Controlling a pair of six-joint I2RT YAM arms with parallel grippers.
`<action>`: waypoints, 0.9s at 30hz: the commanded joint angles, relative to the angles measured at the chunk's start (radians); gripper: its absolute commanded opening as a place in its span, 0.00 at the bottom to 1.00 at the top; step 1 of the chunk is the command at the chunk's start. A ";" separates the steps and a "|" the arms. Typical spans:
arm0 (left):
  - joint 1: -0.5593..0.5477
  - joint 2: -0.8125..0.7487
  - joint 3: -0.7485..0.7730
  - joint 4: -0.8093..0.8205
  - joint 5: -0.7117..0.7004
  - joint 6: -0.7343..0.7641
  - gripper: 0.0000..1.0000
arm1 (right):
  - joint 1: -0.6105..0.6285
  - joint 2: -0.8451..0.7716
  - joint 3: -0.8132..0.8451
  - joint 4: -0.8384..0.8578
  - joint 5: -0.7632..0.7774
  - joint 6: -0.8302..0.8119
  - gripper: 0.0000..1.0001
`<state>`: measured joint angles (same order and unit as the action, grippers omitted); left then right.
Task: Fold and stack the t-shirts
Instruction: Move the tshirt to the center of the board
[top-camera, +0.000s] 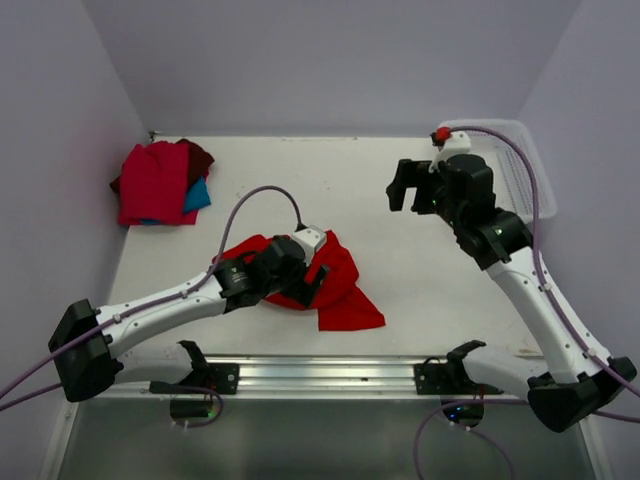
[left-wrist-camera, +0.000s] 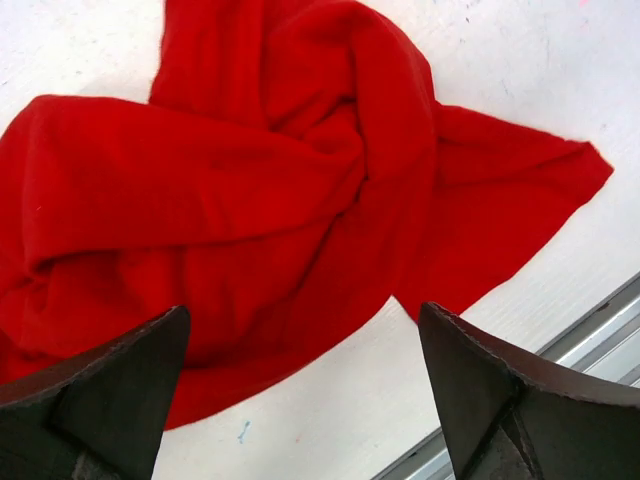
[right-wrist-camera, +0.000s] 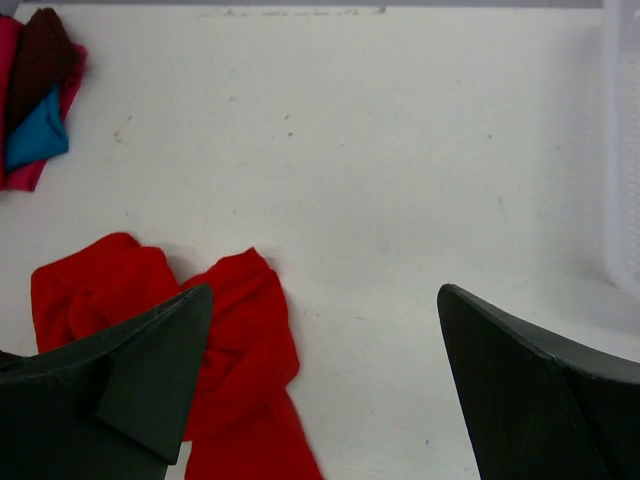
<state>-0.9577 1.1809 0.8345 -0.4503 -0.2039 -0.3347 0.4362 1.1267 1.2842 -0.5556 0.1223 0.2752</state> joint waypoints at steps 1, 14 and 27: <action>-0.015 0.080 0.064 0.061 0.050 0.121 1.00 | -0.001 -0.103 0.003 -0.041 0.174 0.041 0.99; -0.164 0.365 0.192 0.148 0.090 0.298 1.00 | 0.001 -0.131 -0.022 -0.056 0.140 0.048 0.99; -0.154 0.660 0.304 0.262 -0.003 0.427 1.00 | -0.001 -0.215 -0.017 -0.115 0.152 0.019 0.99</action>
<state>-1.1191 1.7962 1.0996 -0.2554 -0.1890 0.0349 0.4366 0.9585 1.2545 -0.6441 0.2527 0.3119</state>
